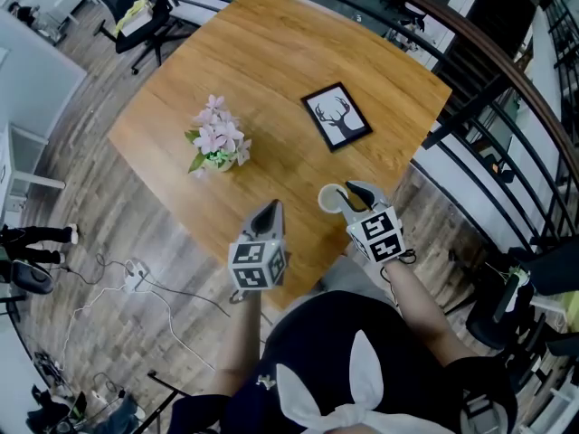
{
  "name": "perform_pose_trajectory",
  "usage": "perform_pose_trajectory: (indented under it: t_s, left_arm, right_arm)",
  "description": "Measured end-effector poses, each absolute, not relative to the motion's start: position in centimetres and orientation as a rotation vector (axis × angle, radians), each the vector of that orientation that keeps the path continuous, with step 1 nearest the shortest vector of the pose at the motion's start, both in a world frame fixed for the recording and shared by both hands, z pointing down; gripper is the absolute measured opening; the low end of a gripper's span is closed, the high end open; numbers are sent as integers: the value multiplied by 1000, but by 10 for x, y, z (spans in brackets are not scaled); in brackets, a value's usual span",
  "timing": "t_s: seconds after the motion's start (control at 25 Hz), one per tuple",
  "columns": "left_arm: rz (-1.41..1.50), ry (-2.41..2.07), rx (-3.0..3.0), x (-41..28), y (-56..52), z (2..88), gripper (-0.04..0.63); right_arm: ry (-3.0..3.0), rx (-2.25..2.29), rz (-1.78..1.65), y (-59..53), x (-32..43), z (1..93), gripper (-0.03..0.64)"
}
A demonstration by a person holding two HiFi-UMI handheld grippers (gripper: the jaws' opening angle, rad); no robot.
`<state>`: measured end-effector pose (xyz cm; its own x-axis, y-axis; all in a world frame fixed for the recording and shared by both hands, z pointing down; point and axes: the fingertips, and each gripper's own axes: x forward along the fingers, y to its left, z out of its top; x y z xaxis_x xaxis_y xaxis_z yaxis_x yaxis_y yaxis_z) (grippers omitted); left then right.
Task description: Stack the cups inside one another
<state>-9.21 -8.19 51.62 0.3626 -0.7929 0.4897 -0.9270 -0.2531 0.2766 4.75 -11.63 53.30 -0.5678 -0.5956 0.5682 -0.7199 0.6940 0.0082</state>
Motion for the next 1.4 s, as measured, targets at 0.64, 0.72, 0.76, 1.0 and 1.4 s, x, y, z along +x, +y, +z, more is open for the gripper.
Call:
perform_pose_trajectory:
  t_s: [0.64,0.72,0.76,1.0,1.4]
  left_arm:
    - [321,-1487,2139,-85,-78,505,15]
    - [318,-1488,2141,-84,-77,504,15]
    - [317,-1487,2142,-83,-77,504,15]
    - [318,-1486,2146,-78,-77,502,15]
    - [321,-1483,2149,-71,-76,503,15]
  right_arm:
    - [-2409,1047,190,-109,48,499,-2]
    - [-2414,1054,186,-109,48,494,-2]
    - [-2417,1063,180,-109,48,492,-2]
    - [-2429,1075,177,-107,51,485,-3]
    - [-2439,1057,184,-101,50,486,-3]
